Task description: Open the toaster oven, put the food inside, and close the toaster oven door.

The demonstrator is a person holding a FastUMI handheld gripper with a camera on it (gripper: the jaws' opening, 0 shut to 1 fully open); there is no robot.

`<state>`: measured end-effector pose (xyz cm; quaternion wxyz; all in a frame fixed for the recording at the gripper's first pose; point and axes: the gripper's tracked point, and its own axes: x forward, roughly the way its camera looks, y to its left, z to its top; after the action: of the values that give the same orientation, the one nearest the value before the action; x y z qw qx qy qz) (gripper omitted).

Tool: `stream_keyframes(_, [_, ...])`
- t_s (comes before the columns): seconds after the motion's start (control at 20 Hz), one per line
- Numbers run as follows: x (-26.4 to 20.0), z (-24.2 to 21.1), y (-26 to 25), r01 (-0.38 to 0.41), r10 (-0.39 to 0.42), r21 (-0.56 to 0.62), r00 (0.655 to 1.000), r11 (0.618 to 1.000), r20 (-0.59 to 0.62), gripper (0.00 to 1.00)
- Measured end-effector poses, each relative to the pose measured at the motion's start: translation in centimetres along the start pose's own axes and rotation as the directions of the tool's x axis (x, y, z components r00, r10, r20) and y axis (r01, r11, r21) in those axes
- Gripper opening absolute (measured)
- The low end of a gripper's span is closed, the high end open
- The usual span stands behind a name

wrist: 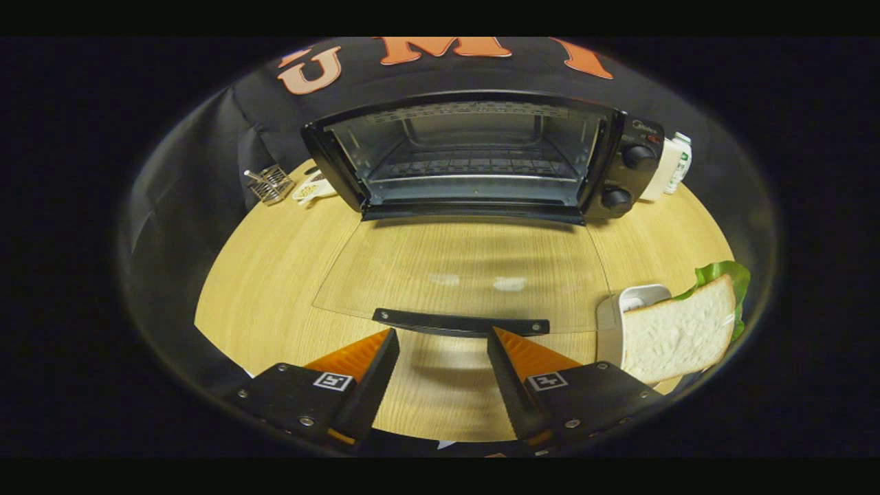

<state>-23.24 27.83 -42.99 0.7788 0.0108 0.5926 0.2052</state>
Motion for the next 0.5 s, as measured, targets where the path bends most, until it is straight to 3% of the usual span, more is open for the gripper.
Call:
stream_keyframes(0.3, [0.5,-0.5,0.0,0.018,-0.018,-0.067,1.0,0.998,-0.001,0.77])
stream_keyframes(0.5, [-1.5,0.1,-0.4,-0.026,0.026,0.003,1.0,1.0,-0.005,0.77])
